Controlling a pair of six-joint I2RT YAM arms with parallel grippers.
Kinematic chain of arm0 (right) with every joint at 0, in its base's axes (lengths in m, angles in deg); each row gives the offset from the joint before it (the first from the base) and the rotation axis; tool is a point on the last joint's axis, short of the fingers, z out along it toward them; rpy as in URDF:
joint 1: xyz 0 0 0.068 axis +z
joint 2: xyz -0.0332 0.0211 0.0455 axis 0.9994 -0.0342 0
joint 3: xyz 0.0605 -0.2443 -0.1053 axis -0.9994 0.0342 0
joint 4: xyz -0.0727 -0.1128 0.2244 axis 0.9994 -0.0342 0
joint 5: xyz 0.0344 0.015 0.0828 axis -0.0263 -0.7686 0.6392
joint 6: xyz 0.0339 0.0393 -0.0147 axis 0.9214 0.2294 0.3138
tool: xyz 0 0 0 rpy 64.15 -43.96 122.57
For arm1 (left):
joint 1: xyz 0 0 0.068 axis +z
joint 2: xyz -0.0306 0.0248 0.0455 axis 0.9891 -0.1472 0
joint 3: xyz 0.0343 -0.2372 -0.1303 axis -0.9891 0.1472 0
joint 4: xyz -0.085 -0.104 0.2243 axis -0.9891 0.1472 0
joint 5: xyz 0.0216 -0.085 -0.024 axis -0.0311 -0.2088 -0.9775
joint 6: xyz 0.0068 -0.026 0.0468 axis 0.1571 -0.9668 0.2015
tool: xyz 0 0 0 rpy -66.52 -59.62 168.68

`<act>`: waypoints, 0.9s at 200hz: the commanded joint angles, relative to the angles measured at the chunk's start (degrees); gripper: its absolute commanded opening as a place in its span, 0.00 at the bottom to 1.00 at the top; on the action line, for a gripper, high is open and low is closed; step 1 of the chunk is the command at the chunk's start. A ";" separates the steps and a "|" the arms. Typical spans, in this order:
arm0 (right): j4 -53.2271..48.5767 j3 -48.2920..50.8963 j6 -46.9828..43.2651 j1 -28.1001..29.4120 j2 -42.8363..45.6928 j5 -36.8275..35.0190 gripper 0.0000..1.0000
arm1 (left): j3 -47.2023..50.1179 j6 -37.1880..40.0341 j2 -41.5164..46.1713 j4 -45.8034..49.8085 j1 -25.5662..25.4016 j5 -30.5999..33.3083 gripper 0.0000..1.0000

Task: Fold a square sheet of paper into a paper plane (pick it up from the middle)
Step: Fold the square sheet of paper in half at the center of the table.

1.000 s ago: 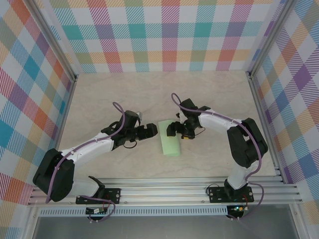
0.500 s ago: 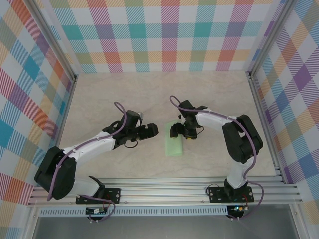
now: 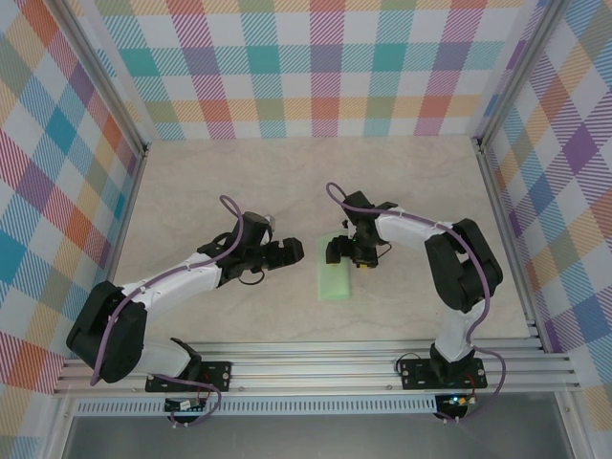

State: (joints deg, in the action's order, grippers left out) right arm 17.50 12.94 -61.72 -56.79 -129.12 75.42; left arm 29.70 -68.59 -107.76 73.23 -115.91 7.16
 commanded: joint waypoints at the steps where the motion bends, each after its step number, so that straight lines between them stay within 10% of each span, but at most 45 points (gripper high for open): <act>1: 0.76 -1.55 -0.43 0.22 0.03 3.37 0.81 | -1.94 0.10 -0.40 0.04 -1.09 0.30 0.91; 180: -2.71 -3.90 -3.42 1.80 -1.93 0.46 0.82 | -2.07 0.45 -0.64 0.46 -1.09 -0.38 0.91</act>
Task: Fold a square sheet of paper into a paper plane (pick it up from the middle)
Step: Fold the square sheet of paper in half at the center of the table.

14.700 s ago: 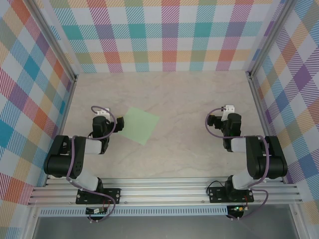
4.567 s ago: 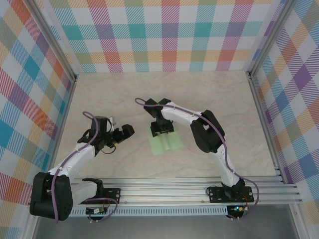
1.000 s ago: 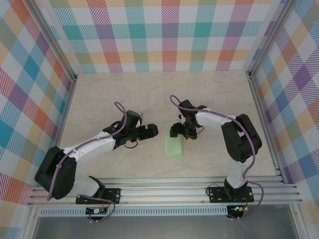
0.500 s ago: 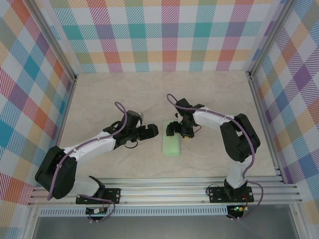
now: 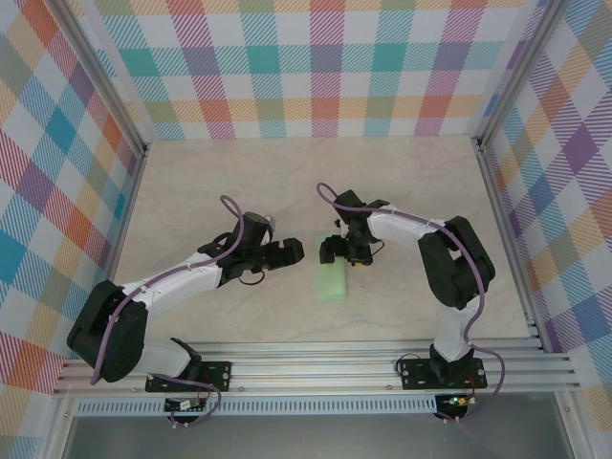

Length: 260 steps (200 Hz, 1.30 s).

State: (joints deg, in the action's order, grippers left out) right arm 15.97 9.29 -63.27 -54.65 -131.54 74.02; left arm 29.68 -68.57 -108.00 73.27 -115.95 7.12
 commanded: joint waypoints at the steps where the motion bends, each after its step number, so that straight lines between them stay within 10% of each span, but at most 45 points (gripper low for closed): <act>1: -1.16 -0.27 -1.95 -0.34 0.47 1.89 0.82 | -2.00 0.51 -0.41 0.41 -1.07 -0.35 0.91; 260: -4.21 -2.87 -8.28 -2.10 -6.84 3.51 0.81 | -3.01 0.81 -1.72 0.67 -1.36 -1.23 0.91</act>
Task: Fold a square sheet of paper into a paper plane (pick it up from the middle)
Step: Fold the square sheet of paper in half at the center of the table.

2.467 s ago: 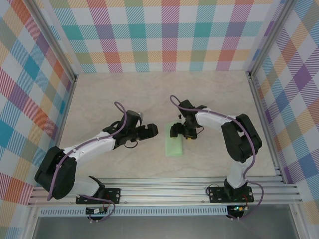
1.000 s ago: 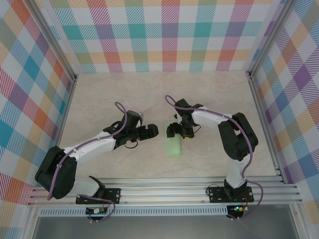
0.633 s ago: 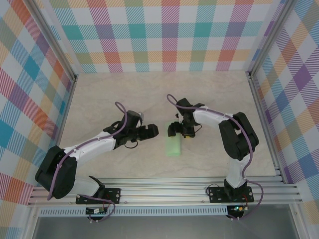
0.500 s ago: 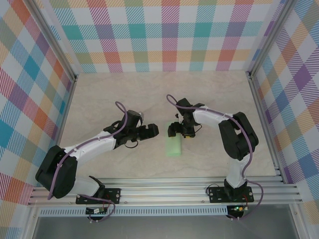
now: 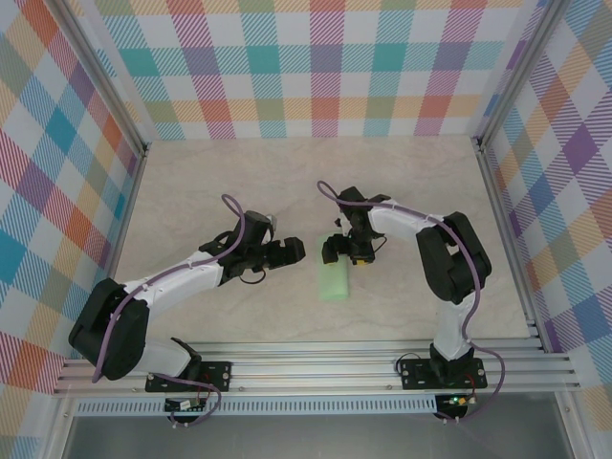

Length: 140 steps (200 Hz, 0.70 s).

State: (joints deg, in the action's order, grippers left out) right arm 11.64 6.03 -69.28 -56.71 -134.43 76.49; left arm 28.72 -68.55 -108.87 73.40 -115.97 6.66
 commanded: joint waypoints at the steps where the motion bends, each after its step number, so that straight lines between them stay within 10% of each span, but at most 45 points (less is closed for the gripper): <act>1: 0.12 0.40 -2.26 -0.04 -4.00 1.04 0.81 | -2.05 0.76 -0.81 0.54 -1.34 -0.77 0.91; 140: -3.48 -2.21 -1.76 0.00 -9.00 -3.54 0.83 | -2.35 0.68 -1.23 0.33 -1.42 -1.08 0.82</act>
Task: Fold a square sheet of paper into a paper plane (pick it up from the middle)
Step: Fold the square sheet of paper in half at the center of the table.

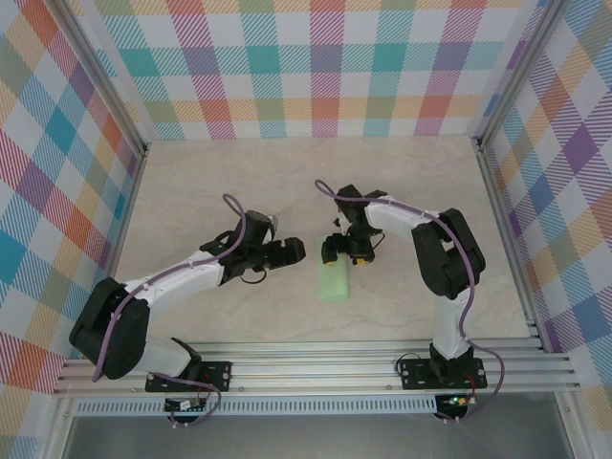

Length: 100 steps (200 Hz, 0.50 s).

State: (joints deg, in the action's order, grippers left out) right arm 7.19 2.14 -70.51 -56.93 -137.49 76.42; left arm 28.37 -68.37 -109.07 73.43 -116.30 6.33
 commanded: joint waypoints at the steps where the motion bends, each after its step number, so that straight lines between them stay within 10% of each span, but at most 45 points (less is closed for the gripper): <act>1: 0.93 1.67 -0.52 0.20 -5.97 -3.60 0.83 | -2.03 0.45 -1.12 0.28 -1.10 -0.77 0.81; 100: 0.75 2.03 1.35 0.18 -7.82 -7.03 0.83 | -6.08 -3.90 -10.84 -3.43 -3.20 -2.64 0.18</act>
State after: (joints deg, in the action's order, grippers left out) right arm 5.72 0.67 -69.15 -56.49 -138.71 73.97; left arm 24.98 -70.38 -117.22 72.44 -118.16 4.89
